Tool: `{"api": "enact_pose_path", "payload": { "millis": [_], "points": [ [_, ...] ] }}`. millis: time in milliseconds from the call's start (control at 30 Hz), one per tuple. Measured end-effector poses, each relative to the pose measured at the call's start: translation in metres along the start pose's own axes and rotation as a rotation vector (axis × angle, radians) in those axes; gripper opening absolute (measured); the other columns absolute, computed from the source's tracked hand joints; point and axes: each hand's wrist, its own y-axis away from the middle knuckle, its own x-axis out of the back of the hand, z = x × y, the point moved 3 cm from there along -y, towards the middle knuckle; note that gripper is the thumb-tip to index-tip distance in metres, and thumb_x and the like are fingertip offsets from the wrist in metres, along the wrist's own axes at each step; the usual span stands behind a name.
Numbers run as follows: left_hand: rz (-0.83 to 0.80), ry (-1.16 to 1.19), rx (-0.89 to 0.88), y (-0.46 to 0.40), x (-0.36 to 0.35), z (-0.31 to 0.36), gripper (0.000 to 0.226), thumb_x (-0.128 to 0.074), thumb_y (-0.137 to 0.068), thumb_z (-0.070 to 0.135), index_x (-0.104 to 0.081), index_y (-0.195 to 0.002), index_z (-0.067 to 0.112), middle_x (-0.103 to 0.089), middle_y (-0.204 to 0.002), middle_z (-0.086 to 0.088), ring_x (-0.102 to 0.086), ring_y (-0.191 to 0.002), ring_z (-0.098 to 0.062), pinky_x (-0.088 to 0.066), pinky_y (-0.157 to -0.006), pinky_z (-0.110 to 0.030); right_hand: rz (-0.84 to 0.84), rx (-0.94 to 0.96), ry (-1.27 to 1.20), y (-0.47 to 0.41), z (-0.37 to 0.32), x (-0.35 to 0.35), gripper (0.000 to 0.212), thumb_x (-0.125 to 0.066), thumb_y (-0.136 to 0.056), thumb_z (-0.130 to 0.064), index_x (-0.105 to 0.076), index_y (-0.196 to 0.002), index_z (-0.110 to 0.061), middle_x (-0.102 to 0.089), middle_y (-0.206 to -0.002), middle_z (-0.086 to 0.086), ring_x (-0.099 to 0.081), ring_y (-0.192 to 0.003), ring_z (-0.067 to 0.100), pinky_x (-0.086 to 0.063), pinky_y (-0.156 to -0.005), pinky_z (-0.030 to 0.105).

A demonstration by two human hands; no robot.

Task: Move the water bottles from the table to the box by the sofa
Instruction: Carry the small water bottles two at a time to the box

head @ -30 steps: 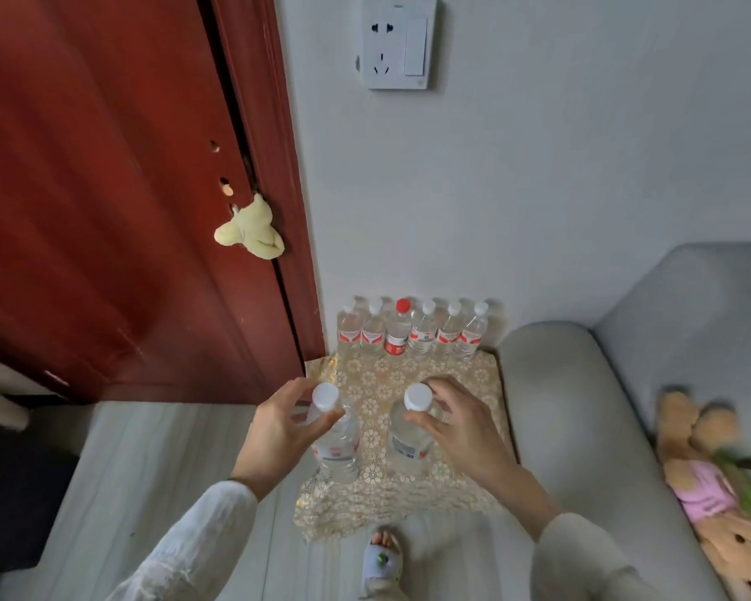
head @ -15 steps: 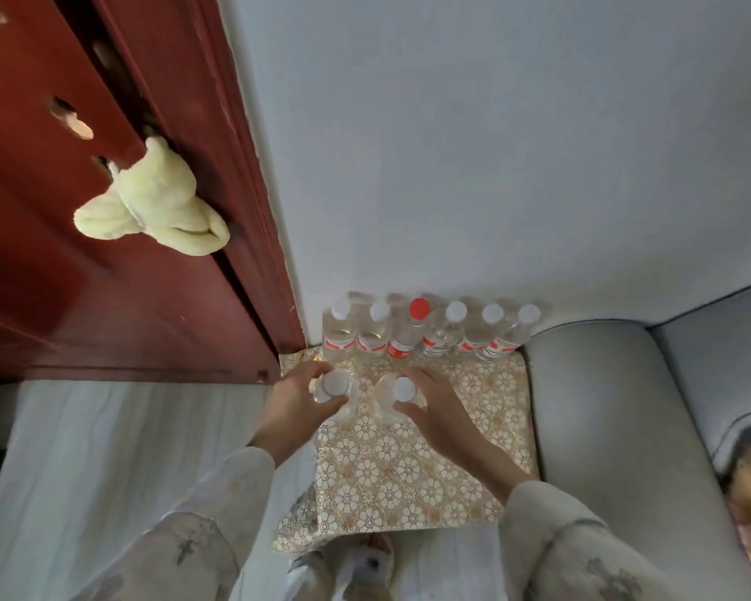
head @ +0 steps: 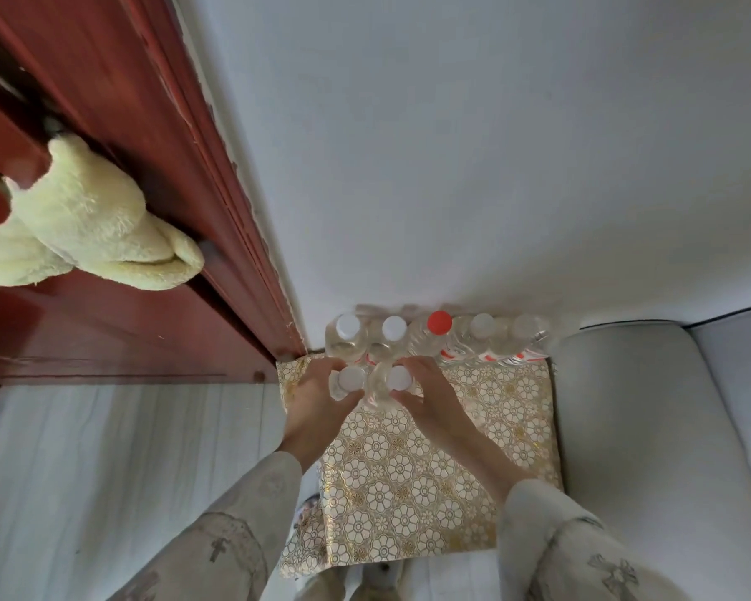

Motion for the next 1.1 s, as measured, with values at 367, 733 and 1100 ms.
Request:
{"api": "enact_pose_path", "payload": {
  "millis": [367, 733, 1100],
  "points": [
    [-0.113, 0.066, 0.074, 0.014, -0.004, -0.002, 0.070, -0.070, -0.076, 0.017, -0.031, -0.134, 0.016, -0.044, -0.131, -0.001, -0.042, -0.119, -0.017, -0.036, -0.102, -0.034, 0.018, -0.087, -0.135, 0.014, 0.005, 0.001, 0.066, -0.065, -0.080, -0.025, -0.030, -0.137, -0.022, -0.036, -0.132, -0.006, -0.032, -0.123, 0.006, -0.028, -0.102, 0.019],
    [0.051, 0.136, 0.339, 0.137, -0.006, -0.009, 0.060, -0.063, -0.083, 0.022, -0.033, -0.134, 0.011, -0.046, -0.135, -0.014, -0.046, -0.121, -0.028, -0.040, -0.101, -0.040, -0.315, -0.235, -0.057, 0.111, 0.002, 0.011, 0.053, -0.052, -0.090, -0.032, -0.034, -0.136, -0.012, -0.042, -0.141, 0.007, -0.046, -0.124, 0.021, -0.039, -0.102, 0.033],
    [0.512, 0.642, 0.570, 0.356, -0.006, -0.047, 0.030, -0.050, -0.090, 0.009, -0.048, -0.119, 0.000, -0.058, -0.110, -0.021, -0.055, -0.094, -0.025, -0.044, -0.069, -0.029, -0.595, 0.044, 0.064, 0.224, -0.048, -0.021, 0.032, -0.048, -0.092, -0.026, -0.049, -0.121, -0.012, -0.056, -0.122, 0.002, -0.051, -0.098, 0.006, -0.040, -0.068, 0.005]
  ]
}}
